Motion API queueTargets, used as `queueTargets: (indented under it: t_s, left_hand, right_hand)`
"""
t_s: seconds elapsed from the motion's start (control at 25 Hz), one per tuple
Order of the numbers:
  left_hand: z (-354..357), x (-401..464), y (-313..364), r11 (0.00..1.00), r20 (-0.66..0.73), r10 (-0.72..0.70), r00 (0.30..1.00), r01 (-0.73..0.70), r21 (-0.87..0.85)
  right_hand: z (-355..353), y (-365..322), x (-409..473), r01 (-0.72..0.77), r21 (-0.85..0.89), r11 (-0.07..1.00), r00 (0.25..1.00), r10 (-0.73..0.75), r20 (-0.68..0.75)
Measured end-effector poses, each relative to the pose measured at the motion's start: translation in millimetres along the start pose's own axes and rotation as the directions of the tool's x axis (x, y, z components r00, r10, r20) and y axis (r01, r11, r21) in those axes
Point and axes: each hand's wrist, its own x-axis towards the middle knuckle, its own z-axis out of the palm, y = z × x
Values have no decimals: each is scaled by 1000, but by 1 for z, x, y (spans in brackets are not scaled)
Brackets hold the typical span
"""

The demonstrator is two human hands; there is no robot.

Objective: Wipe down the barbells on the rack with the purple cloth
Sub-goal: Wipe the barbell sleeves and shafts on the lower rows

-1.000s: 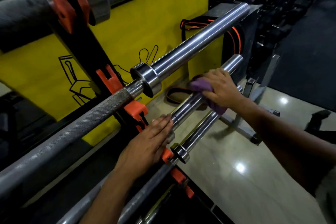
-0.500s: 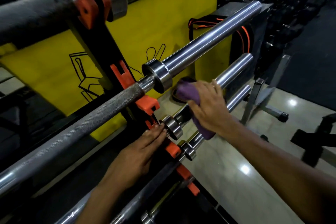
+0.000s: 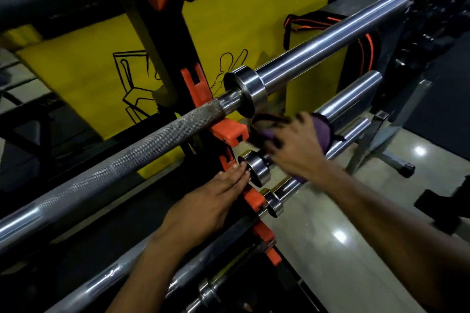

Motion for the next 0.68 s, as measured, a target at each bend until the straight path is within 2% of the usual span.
queueTargets:
  t_s: [0.08, 0.16, 0.28, 0.36, 0.4, 0.52, 0.68]
  left_hand:
    - [0, 0, 0, 1000, 3, -26, 1000, 26, 11]
    - [1, -1, -2, 1000, 7, -24, 1000, 24, 11]
    - [4, -1, -3, 1000, -3, -12, 1000, 12, 2]
    - [6, 0, -4, 1000, -32, -13, 999, 14, 5]
    - [7, 0, -4, 1000, -37, -15, 999, 15, -3]
    - [8, -1, -5, 998, -23, -16, 1000, 15, -53]
    - [3, -1, -3, 997, -22, -34, 999, 32, -64]
  right_hand:
    - [4, -17, -16, 118, 111, 987, 992, -122, 33]
    - [-2, 12, -5, 117, 101, 988, 993, -120, 25]
    - [-14, 64, 15, -167, 105, 980, 986, 163, 44]
    - [-16, 54, 14, -281, 139, 950, 960, 280, 22]
    - [-11, 34, 8, -276, 141, 951, 961, 278, 5]
    - [8, -32, -22, -129, 217, 968, 989, 142, -44]
    - [9, -43, -38, -68, 438, 897, 978, 147, -149]
